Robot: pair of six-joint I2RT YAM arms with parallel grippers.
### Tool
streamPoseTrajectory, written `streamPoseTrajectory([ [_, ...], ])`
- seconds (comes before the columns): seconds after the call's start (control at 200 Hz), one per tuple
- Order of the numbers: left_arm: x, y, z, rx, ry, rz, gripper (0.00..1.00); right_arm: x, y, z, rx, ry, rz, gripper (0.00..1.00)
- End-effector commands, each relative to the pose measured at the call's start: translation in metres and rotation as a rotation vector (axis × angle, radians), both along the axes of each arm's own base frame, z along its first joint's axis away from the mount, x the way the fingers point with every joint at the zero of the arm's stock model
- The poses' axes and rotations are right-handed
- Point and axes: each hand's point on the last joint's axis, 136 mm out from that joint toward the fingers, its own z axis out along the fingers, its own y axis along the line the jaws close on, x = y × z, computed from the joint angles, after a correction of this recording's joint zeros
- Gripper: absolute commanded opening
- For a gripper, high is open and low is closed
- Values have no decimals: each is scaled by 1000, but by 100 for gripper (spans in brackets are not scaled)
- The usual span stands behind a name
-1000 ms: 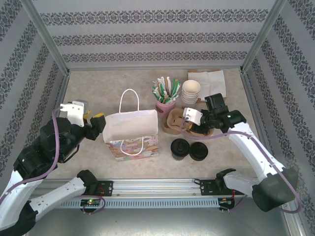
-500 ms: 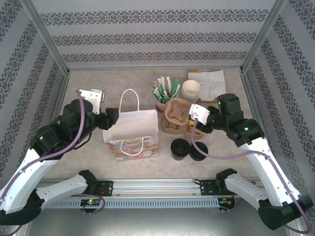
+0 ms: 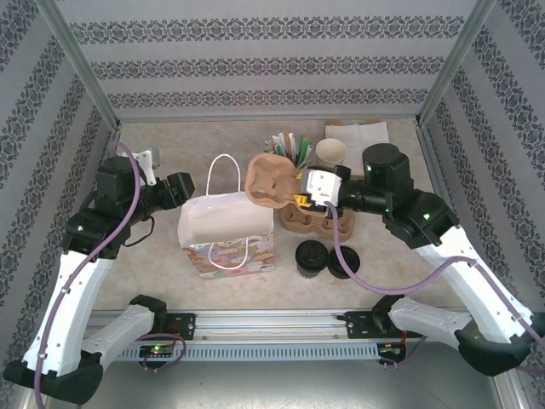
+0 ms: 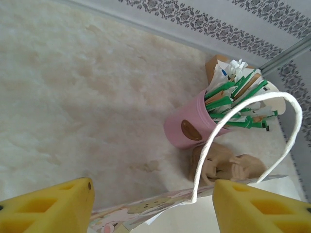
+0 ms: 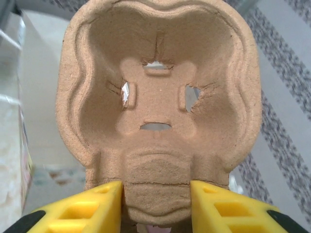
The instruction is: Pack the takeout coffee
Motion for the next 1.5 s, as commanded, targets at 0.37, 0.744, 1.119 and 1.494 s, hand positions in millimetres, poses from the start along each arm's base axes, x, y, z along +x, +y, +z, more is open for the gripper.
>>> streamPoseTrajectory([
  [0.37, -26, 23, 5, -29, -25, 114, 60, -22, 98, 29, 138, 141, 271, 40],
  [0.744, -36, 45, -10, 67, -17, 189, 54, -17, 135, 7, 121, 279, 318, 40],
  [1.119, -44, 54, -9, 127, -61, 205, 50, -8, 151, -23, 93, 366, 302, 39],
  [1.494, -42, 47, -10, 105, -61, 167, 50, -2, 152, -47, 75, 416, 269, 39],
])
